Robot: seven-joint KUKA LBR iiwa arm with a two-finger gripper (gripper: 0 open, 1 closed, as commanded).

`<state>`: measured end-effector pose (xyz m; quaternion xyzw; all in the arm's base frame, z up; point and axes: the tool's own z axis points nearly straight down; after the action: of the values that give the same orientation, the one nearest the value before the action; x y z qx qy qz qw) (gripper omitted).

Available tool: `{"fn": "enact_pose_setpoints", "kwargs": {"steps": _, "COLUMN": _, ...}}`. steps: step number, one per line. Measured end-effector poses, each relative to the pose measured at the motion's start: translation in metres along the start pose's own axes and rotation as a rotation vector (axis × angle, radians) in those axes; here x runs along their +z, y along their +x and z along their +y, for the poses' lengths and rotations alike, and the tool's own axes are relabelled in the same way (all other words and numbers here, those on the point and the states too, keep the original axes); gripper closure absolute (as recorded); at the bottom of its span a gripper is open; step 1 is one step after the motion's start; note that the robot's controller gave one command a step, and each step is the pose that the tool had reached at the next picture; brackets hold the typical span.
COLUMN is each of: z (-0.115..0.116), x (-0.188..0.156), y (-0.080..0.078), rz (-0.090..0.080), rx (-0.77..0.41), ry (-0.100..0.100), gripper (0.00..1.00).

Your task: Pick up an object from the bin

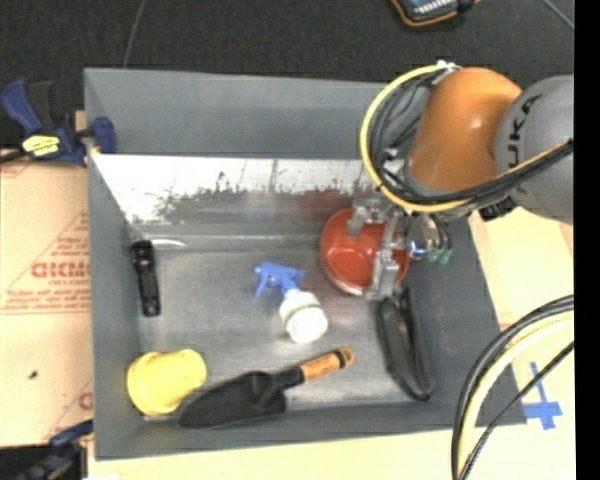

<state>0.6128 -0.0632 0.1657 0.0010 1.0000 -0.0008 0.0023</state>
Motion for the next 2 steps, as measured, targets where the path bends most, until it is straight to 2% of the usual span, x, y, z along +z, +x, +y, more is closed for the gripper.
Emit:
{"fn": "enact_pose_setpoints", "kwargs": {"steps": 1, "z": -0.0655, "x": 0.0919, "y": -0.0092, "rz": -0.002, "rx": -0.220, "ry": 0.001, "gripper": 0.00}}
{"fn": "enact_pose_setpoints", "kwargs": {"steps": 2, "z": -0.0708, "x": 0.0914, "y": -0.0071, "rz": -0.017, "rx": -0.407, "ry": -0.005, "gripper": 0.00}}
